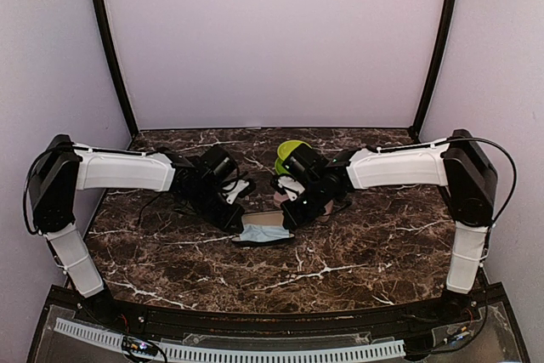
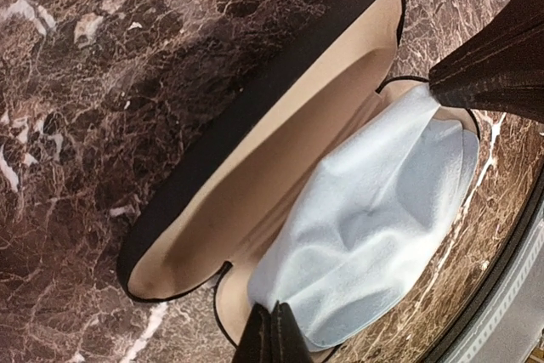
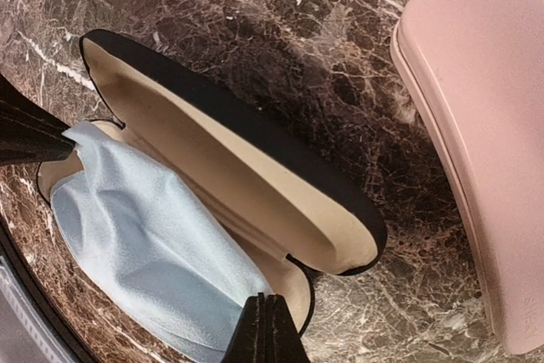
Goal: Organize the sunglasses
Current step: Place the folded cleaning cloth in the sunglasses case.
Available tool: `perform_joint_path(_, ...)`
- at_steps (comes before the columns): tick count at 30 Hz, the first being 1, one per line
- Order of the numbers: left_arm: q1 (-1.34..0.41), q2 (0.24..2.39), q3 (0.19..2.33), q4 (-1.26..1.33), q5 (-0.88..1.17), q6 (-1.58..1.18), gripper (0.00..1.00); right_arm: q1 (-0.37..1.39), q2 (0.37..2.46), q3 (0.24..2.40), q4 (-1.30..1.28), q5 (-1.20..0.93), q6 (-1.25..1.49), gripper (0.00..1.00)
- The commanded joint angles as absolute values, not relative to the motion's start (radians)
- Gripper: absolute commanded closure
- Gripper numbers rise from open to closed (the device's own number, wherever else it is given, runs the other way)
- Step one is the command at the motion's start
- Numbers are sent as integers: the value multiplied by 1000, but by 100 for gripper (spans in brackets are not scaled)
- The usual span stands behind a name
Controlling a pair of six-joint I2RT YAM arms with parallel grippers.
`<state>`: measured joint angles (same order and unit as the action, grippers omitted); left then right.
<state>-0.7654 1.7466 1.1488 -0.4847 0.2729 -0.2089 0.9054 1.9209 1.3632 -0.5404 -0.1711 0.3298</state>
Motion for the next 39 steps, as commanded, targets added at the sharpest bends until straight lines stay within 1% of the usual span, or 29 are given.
perform_joint_path(1,-761,1733,1129,-506,286,-216,97,899,1942,1377,-546,-187,327,100)
perform_joint_path(5,-761,1732,1133,-508,275,-216,91,899,1943,1382,-549,-187,327,95)
perform_joint_path(11,-761,1738,1149,-517,273,-210,78,899,1943,1387,-561,-187,324,89)
perform_joint_path(13,-761,1738,1151,-519,267,-205,74,899,1939,1383,-563,-183,324,85)
perform_joint_path(18,-761,1731,1155,-526,259,-197,70,899,1929,1382,-565,-176,326,80)
perform_joint_path(25,-761,1686,1146,-493,239,-198,64,899,1908,1384,-539,-190,322,80)
perform_joint_path(30,-761,1669,1124,-402,254,-235,59,898,1920,1378,-476,-239,345,81)
perform_joint_path(35,-762,1688,1083,-292,302,-288,57,883,1936,1347,-401,-326,382,81)
perform_joint_path(39,-762,1716,1070,-246,335,-311,57,874,1952,1328,-371,-375,392,81)
